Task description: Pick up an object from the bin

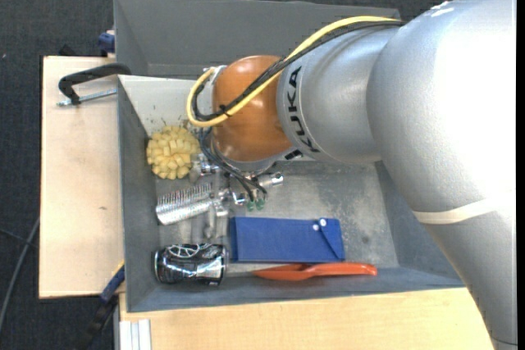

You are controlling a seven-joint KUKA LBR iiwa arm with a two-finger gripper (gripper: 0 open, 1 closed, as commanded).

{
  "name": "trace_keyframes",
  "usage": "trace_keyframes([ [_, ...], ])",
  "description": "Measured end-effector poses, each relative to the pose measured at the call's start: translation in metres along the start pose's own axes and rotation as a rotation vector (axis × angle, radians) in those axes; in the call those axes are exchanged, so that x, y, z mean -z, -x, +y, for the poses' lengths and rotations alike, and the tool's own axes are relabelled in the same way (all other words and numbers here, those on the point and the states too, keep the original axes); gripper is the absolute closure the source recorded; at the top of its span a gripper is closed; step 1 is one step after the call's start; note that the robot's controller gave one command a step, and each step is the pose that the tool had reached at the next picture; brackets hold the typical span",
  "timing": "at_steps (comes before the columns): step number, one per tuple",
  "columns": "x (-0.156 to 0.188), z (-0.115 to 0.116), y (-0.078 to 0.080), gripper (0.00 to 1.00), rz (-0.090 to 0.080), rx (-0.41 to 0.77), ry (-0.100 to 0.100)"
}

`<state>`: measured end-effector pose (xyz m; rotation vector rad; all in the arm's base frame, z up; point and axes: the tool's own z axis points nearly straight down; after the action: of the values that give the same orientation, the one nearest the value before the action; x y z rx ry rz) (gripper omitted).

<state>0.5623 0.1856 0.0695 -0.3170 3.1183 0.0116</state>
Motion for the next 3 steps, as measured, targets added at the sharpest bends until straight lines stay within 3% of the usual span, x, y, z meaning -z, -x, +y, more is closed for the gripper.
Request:
trace_keyframes([
  [1,0.0022,0.0064,-0.0113,1.00,0.011,0.015,-0.002],
  [3,0.0046,0.0063,-0.0116,1.00,0.012,0.015,-0.002],
])
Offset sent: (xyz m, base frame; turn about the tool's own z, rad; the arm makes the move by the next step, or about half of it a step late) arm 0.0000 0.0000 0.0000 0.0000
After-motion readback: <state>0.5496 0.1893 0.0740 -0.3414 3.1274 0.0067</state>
